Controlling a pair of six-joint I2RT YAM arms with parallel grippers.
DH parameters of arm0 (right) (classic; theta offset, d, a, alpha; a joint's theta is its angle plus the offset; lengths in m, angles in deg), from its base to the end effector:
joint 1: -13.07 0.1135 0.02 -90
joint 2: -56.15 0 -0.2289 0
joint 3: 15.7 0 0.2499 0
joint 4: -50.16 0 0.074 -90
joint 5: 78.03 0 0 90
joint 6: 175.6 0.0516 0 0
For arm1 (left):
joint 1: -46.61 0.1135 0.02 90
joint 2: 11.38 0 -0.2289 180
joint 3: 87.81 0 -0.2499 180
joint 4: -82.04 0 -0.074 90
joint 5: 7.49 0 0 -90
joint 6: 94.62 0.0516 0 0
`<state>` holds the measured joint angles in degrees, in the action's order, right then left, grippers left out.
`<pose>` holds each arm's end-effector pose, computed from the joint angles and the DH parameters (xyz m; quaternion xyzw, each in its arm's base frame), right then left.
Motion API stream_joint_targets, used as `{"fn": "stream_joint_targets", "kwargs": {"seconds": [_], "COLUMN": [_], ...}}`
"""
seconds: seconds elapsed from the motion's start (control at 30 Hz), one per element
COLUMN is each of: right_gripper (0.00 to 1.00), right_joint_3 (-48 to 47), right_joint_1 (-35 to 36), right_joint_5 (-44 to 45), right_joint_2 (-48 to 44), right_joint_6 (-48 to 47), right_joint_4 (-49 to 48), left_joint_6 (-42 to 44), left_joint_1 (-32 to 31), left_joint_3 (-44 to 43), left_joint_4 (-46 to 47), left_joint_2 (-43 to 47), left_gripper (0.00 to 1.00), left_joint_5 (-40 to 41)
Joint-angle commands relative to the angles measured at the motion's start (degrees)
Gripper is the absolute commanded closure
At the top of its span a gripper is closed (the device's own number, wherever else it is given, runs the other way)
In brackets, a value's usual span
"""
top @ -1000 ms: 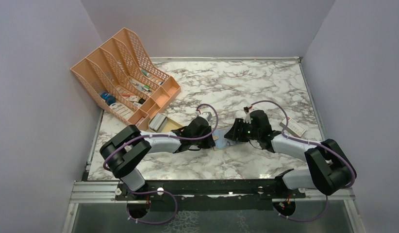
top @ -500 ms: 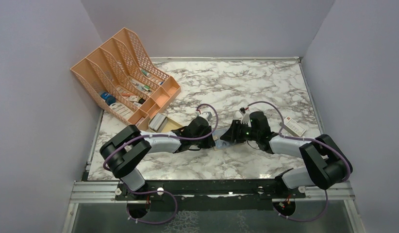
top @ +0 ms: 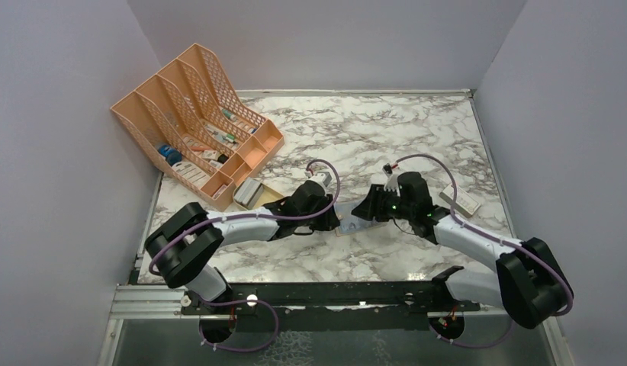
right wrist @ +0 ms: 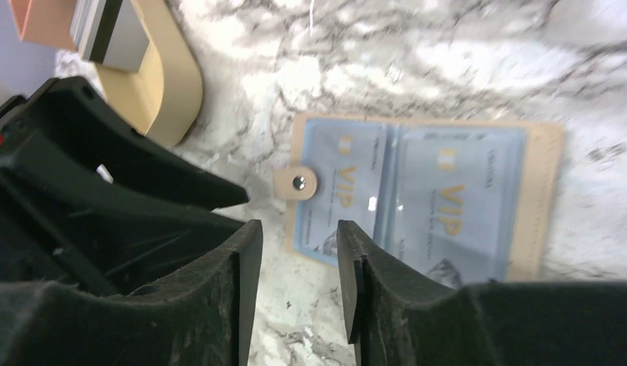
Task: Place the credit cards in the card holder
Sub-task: Insert the credit card into the card holder.
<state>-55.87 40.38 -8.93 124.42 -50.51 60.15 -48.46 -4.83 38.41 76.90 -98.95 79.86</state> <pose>0.2154 0.1319 0.1330 -0.0192 0.8876 0.3625 0.2837 0.1949 -0.2483 0.1243 0.0697 0.8994 -0.3325 0.2749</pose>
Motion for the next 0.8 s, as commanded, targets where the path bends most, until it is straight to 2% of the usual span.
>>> {"fn": "stream_joint_targets", "kwargs": {"seconds": [0.0, 0.07, 0.17, 0.27, 0.57, 0.67, 0.77], "right_gripper": [0.61, 0.62, 0.62, 0.57, 0.54, 0.56, 0.57], "right_joint_3": [-5.0, -7.2, -11.2, -12.8, -11.4, -8.5, -5.6], "right_joint_1": [0.2, 0.2, 0.2, 0.2, 0.1, 0.2, 0.2], "right_joint_5": [9.4, 11.8, 18.0, 22.6, 21.7, 20.1, 18.3], "right_joint_2": [-0.8, 0.8, 4.2, 7.7, 13.8, 11.9, 9.5], "right_joint_6": [-3.9, -4.2, -4.8, -5.8, -5.6, -4.9, -2.6], "right_joint_4": [9.4, 11.1, 15.6, 16.0, 13.9, 13.5, 14.3], "left_joint_6": [2.3, 3.3, 5.0, 7.1, 9.1, 9.5, 10.4], "left_joint_1": [0.3, 0.4, 0.3, 0.3, 0.2, 0.3, 0.3], "left_joint_3": [-2.1, -3.4, -5.3, -7.0, -10.4, -10.0, -9.4], "left_joint_4": [-1.5, -1.9, -2.8, -3.0, -7.9, -8.9, -9.4], "left_joint_2": [3.2, 2.2, -0.1, -2.9, -8.7, -8.1, -6.7], "left_gripper": [0.57, 0.50, 0.47, 0.44, 0.43, 0.49, 0.66], "left_joint_5": [3.3, 3.4, 3.6, 3.0, 4.9, 5.8, 6.6]}}
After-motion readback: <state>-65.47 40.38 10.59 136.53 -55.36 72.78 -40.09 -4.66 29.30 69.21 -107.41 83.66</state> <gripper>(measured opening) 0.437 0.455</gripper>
